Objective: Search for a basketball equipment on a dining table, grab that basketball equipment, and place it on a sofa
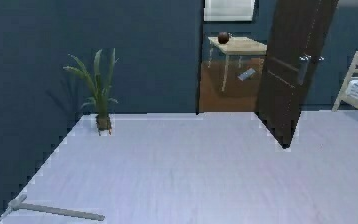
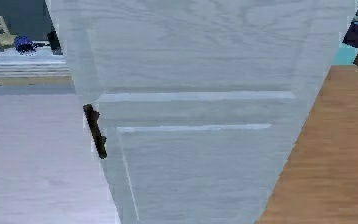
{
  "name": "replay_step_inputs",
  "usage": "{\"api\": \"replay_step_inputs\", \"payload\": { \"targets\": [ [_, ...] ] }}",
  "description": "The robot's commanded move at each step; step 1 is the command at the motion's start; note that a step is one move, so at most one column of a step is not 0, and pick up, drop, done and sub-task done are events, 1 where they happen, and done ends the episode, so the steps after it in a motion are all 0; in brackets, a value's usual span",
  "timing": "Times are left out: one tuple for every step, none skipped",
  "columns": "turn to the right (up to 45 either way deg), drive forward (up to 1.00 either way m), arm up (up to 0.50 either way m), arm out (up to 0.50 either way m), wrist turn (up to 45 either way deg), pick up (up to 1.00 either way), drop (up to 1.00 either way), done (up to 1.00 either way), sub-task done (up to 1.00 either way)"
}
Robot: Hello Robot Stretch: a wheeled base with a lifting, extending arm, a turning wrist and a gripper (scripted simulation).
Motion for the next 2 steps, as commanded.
{"api": "replay_step_inputs", "payload": {
  "targets": [
    [0.0, 0.50, 0.00, 0.00, 0.0, 0.00, 0.00, 0.00, 0.00],
    [45.0, 0.00, 0.00, 0.00, 0.0, 0.00, 0.00, 0.00, 0.00]
  ]
}}
